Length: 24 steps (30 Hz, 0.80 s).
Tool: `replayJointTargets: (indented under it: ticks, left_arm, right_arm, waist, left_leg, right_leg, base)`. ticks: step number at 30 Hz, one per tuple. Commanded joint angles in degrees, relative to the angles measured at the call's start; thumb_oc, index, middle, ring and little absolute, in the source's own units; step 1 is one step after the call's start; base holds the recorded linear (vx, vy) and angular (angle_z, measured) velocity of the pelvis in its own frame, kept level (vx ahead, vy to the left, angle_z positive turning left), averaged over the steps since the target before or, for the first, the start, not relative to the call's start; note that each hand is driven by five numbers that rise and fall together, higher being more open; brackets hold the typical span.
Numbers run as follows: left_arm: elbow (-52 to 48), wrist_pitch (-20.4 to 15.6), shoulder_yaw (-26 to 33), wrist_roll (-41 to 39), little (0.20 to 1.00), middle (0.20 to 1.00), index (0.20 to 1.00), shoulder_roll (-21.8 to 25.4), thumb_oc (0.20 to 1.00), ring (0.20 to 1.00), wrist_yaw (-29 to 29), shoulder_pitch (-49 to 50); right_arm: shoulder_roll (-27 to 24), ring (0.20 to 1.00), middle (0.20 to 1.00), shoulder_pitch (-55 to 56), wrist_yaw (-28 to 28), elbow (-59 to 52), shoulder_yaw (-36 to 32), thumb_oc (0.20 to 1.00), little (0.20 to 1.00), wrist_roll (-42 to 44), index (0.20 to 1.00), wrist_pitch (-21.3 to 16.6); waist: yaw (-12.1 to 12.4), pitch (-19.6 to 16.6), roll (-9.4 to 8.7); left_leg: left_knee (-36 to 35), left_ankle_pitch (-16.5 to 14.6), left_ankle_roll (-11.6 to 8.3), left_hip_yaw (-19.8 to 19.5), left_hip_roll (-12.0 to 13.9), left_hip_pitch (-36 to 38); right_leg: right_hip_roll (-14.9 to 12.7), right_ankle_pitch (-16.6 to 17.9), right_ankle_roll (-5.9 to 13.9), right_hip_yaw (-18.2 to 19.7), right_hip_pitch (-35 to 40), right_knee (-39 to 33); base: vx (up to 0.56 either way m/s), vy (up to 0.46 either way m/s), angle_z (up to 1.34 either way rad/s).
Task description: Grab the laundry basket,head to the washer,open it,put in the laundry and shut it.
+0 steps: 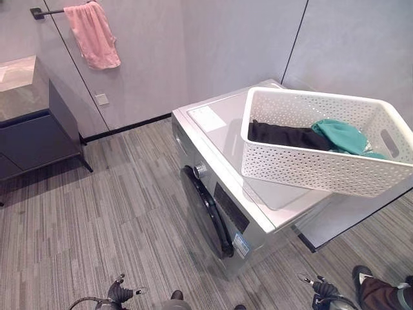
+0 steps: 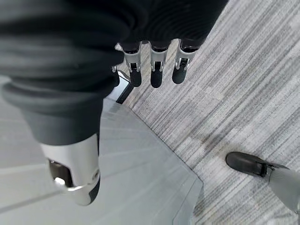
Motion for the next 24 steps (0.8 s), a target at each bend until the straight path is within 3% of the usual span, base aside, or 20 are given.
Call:
replayJointTargets:
  ticks: [1, 3, 4, 24]
  left_arm:
    - [0.77, -1.97, -1.76, -2.4, 1.0, 1.0, 1.0, 1.47, 1.0, 1.0, -0.13, -1.59]
    - [0.86, -1.98, -1.56, -2.58, 1.0, 1.0, 1.0, 1.44, 1.0, 1.0, 0.04, -1.51]
    - [7.4, -1.18, -3.53, -13.29, 1.0, 1.0, 1.0, -7.27, 1.0, 1.0, -0.82, -3.01]
    - [12.32, -1.26, -3.19, -11.41, 1.0, 1.0, 1.0, -7.44, 1.0, 1.0, -0.98, -2.56]
  right_arm:
    - [0.81, 1.0, 1.0, -1.88, 0.15, -1.15, 1.26, 1.0, 1.0, 0.65, 1.0, -2.77]
    - [0.92, 1.0, 1.0, -1.53, 0.05, -1.2, 1.32, 1.0, 1.0, 0.43, 1.0, -2.82]
    - [4.33, 1.0, 1.0, -0.38, 0.53, -3.13, 10.29, 1.0, 1.0, -9.65, 1.0, -1.98]
    - [5.94, 1.0, 1.0, 0.52, -0.71, 3.98, 9.49, 1.0, 1.0, -11.76, 1.0, -1.85]
  waist:
    - [-0.19, -1.23, -3.24]
    - [-0.11, -1.15, -3.16]
    - [-9.27, 2.27, -1.65]
    - [-9.26, 0.78, -2.12]
  left_leg:
    - [-1.4, 3.81, 0.71, -1.55, 1.04, -2.68]
    - [-1.43, 3.57, 0.66, -1.39, 1.15, -2.28]
    - [-1.69, -6.05, 5.89, 1.67, -6.13, -1.2]
    - [-1.69, -6.69, 5.4, 2.97, -5.2, 1.68]
  right_leg:
    - [-4.52, -6.25, 2.52, 2.93, 1.31, 0.44]
    - [-4.4, -6.4, 2.48, 3.17, 1.53, 0.44]
    - [-9.02, -0.19, 3.51, 13.63, -6.52, 0.44]
    - [-8.54, -1.97, 3.92, 13.9, -3.13, 0.44]
  base:
    - [0.0, 0.0, 0.0]
    - [0.0, 0.0, 0.0]
    - [0.0, 0.0, 0.0]
    - [0.01, -0.018, -0.08]
